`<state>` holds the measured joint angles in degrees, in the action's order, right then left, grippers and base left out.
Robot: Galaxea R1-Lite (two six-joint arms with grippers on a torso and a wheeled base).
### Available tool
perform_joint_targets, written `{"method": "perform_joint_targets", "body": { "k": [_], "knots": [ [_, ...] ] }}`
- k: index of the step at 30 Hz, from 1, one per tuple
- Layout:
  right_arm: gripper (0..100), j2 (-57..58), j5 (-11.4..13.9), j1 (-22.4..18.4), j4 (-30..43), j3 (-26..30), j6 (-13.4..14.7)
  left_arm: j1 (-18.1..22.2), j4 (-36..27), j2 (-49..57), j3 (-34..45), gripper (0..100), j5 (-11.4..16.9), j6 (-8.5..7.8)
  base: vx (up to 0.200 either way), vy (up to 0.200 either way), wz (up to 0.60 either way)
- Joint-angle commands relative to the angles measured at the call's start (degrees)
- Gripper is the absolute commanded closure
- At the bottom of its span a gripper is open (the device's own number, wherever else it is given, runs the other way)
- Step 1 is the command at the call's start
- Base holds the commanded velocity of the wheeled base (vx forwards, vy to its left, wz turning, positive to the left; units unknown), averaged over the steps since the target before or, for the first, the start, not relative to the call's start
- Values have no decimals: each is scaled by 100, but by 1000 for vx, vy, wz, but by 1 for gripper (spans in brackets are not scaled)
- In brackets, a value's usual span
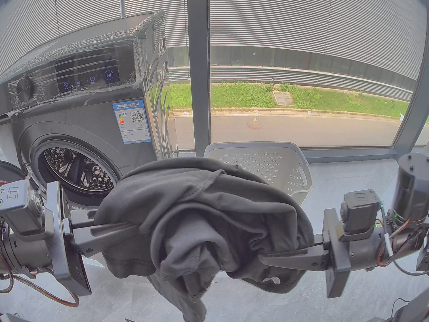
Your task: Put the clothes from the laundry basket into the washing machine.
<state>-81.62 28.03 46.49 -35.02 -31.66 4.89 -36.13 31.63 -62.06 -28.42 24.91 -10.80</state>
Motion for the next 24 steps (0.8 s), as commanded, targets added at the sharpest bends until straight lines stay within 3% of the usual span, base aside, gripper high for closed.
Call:
{"method": "perform_joint_targets", "body": {
  "k": [1, 10, 24],
  "knots": [
    [100, 937, -52, -9, 4, 142, 293, 678, 1, -34, 346, 100, 32, 8, 0, 0, 0],
    [100, 1051, -175, -62, 4, 72, 355, 722, 9, 19, 504, 100, 58, 8, 0, 0, 0],
    [100, 981, -140, -79, 4, -218, 346, 713, -43, 28, 785, 100, 50, -27, 0, 0, 0]
  ]
}}
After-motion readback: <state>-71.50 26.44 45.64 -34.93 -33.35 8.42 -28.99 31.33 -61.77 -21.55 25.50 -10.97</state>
